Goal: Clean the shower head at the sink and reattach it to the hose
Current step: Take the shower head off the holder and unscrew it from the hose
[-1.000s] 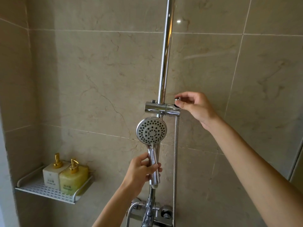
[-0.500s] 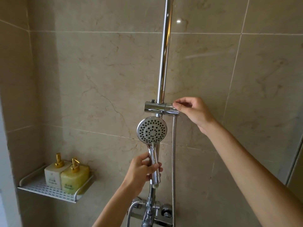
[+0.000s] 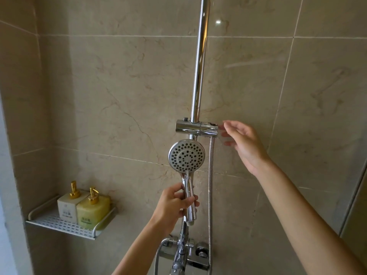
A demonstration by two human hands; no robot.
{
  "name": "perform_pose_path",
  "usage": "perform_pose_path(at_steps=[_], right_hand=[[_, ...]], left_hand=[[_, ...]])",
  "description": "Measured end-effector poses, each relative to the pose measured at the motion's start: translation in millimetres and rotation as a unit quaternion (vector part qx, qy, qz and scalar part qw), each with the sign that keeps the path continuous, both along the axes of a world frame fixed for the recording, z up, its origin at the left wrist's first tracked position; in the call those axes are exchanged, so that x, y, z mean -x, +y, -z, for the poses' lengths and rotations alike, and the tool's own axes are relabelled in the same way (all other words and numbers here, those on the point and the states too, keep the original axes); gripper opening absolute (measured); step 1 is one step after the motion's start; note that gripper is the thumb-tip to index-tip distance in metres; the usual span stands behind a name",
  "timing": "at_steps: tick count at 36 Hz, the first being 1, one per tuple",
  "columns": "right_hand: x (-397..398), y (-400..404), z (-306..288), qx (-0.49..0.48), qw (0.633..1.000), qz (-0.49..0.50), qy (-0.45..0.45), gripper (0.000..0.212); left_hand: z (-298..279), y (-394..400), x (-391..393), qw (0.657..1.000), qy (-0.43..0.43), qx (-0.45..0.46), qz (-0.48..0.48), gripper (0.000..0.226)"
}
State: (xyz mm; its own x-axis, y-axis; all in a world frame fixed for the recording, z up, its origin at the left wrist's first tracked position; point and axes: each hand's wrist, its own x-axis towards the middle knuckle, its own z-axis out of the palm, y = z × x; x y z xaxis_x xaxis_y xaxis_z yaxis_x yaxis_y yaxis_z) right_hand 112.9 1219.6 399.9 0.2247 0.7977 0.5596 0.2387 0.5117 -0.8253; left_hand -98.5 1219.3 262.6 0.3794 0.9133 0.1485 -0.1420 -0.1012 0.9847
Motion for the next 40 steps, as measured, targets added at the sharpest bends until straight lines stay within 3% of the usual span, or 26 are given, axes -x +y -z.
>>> perform_pose_path(at_steps=[3,7,11,15,22,30,32,37,40], right_hand=[[-3.2,-8.3,20.6,0.018,1.000,0.012,0.018,0.040],[-9.3,-19.6,49.5,0.096,0.995,0.016,-0.029,0.066],[-5.9,-32.0,73.4,0.165,0.984,0.000,-0.071,0.077],[13.6,-44.9,91.6,0.206,0.973,-0.059,-0.083,0.048],[38.8,-46.4,115.7,0.218,0.968,-0.110,-0.059,0.041],[49.3,-46.1,129.7,0.214,0.972,-0.096,-0.029,0.028],[49.8,-45.5,131.8,0.214,0.973,-0.086,-0.019,0.027],[49.9,-45.9,133.8,0.202,0.977,-0.073,0.002,0.025],[51.1,-48.4,132.5,0.198,0.977,-0.080,0.015,0.025]], left_hand=[[0.3,-1.1,-1.0,1.000,-0.003,0.000,0.004,0.020],[2.5,-2.6,-1.5,1.000,-0.010,0.002,0.013,0.017],[5.0,-4.7,-3.4,1.000,-0.018,0.007,0.023,0.021],[9.8,-7.0,-7.9,0.999,-0.014,0.012,0.028,0.020],[15.5,-15.7,-15.0,0.998,-0.017,0.004,0.068,0.021],[27.3,-16.2,-11.7,0.996,0.008,0.018,0.093,0.014],[28.7,-17.5,-9.8,0.993,-0.002,0.032,0.113,0.021],[31.4,-27.9,0.1,0.984,0.010,0.064,0.166,0.072],[40.2,-28.0,2.9,0.981,0.001,0.074,0.181,0.075]])
